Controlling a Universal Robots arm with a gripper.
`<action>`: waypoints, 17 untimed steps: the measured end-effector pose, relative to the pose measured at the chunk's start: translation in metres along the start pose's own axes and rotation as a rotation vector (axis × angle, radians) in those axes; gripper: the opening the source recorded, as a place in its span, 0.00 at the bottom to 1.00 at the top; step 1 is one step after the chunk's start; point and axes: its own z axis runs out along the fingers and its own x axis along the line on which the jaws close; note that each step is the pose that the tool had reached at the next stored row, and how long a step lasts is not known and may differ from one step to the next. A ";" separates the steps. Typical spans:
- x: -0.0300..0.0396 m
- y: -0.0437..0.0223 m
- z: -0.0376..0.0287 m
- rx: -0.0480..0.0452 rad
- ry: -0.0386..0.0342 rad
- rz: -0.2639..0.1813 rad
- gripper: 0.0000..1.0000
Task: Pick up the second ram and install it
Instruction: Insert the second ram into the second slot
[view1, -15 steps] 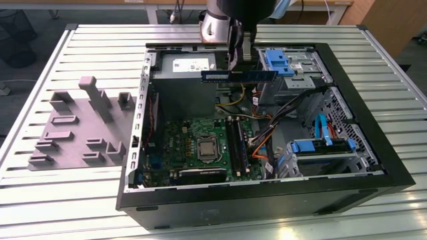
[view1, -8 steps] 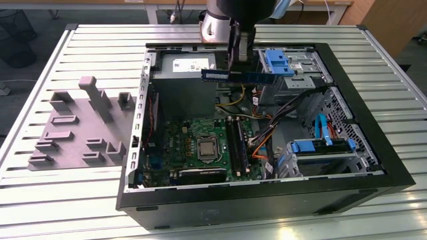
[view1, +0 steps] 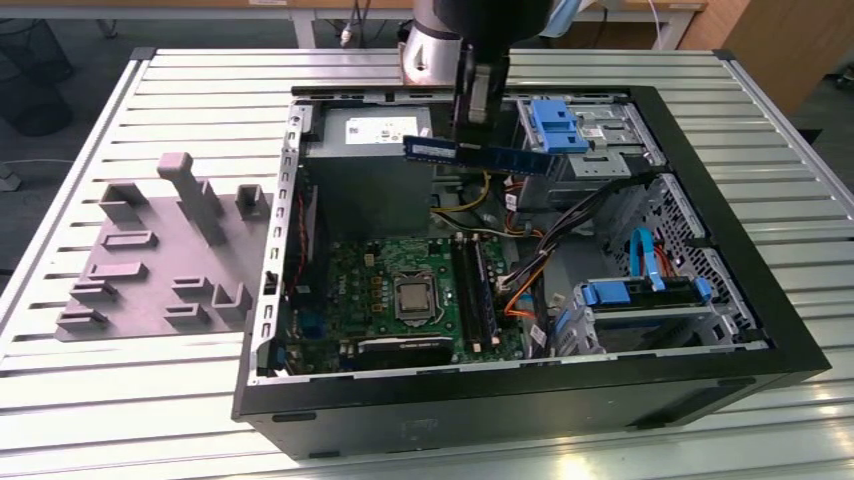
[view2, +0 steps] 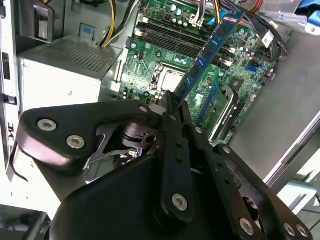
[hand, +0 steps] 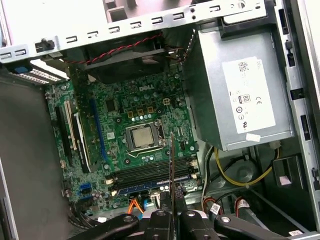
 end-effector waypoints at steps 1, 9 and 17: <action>0.0000 0.0000 0.0000 0.0001 0.0003 0.009 0.14; 0.0000 0.0000 0.0004 0.0011 0.0032 0.116 0.14; 0.0000 0.0000 0.0012 0.0025 0.0076 0.247 0.14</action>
